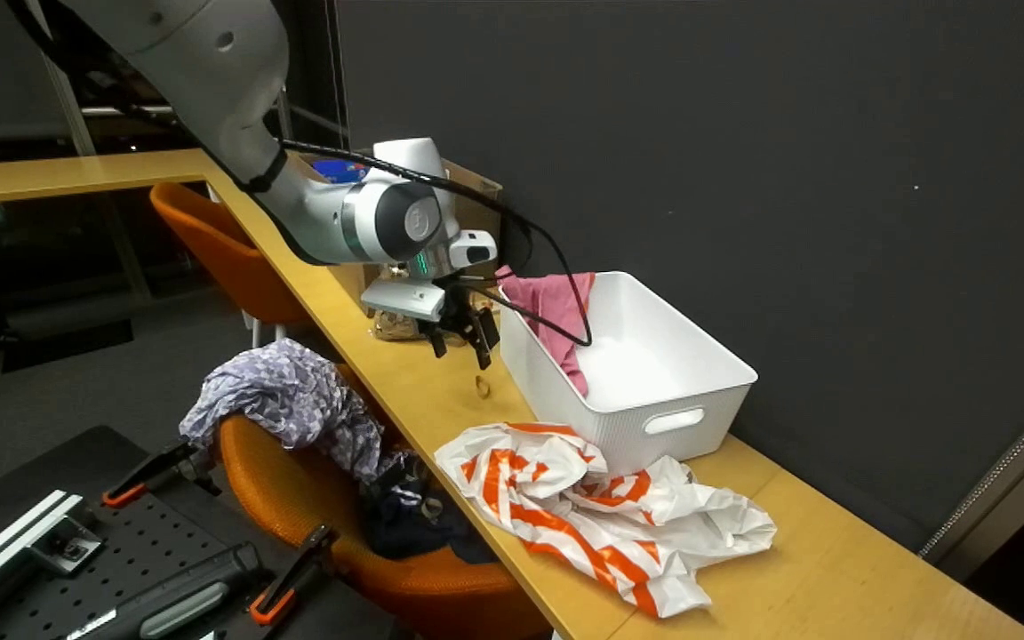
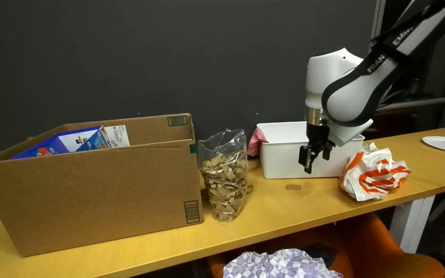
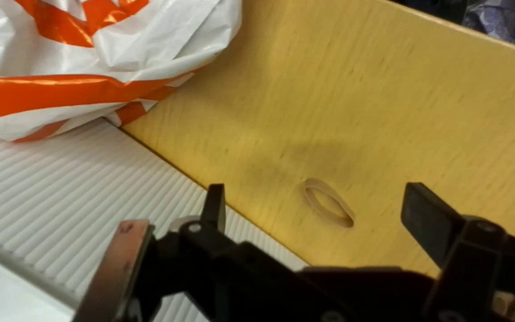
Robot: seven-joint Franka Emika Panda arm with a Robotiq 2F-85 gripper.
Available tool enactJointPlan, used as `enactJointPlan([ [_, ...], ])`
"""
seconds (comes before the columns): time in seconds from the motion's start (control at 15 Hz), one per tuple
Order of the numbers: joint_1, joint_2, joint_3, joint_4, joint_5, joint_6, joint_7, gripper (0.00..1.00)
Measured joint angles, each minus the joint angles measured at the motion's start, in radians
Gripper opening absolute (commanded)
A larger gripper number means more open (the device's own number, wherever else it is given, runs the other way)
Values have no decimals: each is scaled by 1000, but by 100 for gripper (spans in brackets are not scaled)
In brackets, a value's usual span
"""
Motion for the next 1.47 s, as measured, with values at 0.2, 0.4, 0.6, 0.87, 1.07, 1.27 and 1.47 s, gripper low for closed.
enactJointPlan([
  [0.2, 13, 76, 3, 48, 0, 53, -2, 100],
  [0.4, 14, 129, 2, 102, 0, 104, -11, 100],
  [0.6, 14, 192, 2, 173, 1, 111, -16, 100],
  [0.87, 13, 272, 2, 252, 4, 111, -16, 100],
  [1.07, 10, 311, 0, 285, 5, 117, -16, 100],
  [1.27, 3, 330, -2, 295, 6, 122, -16, 97],
  [1.47, -2, 343, -3, 296, 6, 139, -17, 68],
])
